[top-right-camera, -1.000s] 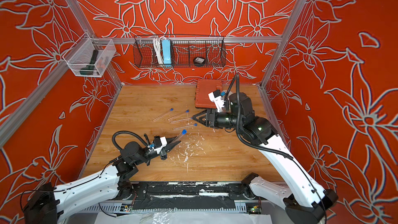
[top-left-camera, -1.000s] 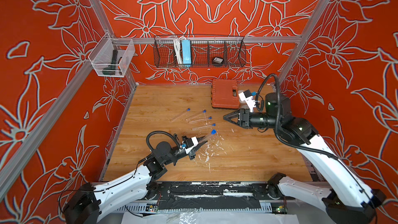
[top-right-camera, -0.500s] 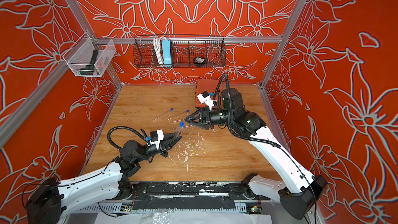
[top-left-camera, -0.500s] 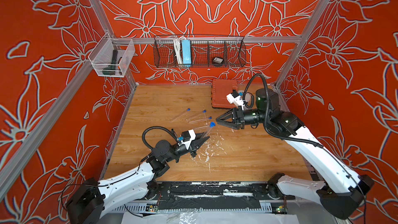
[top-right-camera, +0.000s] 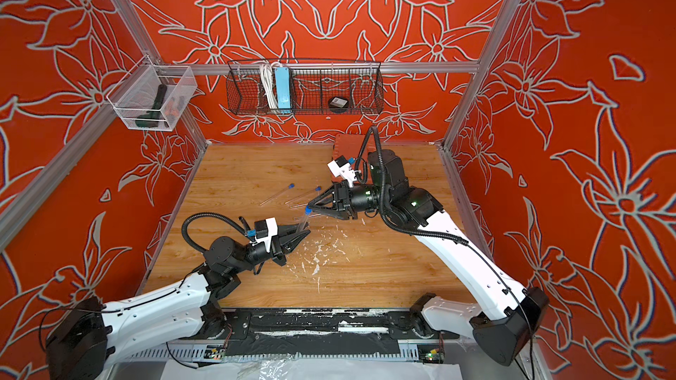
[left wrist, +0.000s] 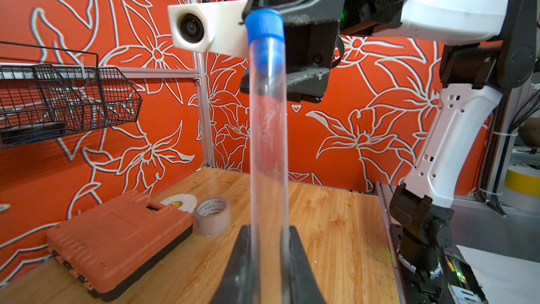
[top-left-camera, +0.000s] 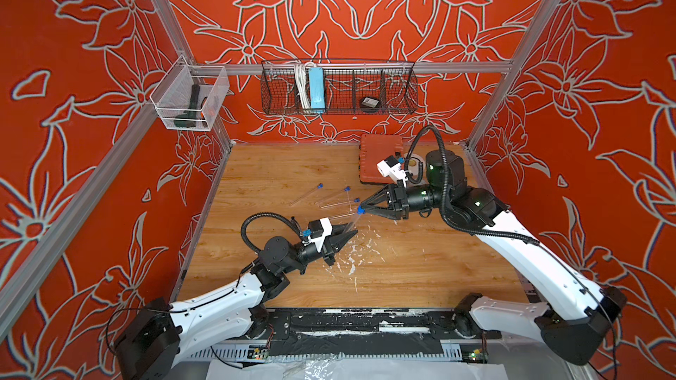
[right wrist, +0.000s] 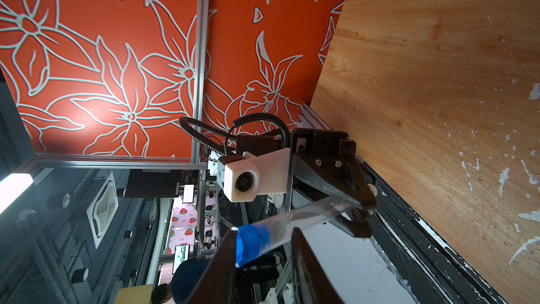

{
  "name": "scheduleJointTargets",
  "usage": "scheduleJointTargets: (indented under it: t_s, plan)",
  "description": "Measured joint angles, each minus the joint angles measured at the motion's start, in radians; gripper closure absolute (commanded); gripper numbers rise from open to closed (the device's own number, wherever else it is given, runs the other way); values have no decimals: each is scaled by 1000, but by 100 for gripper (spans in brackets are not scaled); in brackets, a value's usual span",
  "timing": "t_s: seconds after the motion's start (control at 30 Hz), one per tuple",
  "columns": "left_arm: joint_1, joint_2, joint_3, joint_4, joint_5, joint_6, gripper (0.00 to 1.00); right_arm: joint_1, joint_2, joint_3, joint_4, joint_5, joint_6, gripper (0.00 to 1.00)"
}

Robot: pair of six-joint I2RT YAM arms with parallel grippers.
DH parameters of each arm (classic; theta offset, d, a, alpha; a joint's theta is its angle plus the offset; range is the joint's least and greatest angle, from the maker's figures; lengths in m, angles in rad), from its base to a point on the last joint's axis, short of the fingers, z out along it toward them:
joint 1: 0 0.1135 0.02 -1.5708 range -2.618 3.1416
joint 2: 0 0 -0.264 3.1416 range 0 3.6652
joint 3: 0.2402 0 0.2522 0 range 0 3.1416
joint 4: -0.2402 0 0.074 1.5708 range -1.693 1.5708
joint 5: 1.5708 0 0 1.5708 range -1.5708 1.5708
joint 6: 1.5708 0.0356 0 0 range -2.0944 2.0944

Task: Insert stoppers into test tubes
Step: Insert the stopper into the test tube.

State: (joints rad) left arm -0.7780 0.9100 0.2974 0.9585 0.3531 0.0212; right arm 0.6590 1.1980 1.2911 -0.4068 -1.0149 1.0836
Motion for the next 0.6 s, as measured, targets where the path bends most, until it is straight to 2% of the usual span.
scheduleJointTargets:
  t_s: [0.6]
  plan:
    - [0,30,87,-62,8,-88,100,-6,-14,-22,116,25,-21,79]
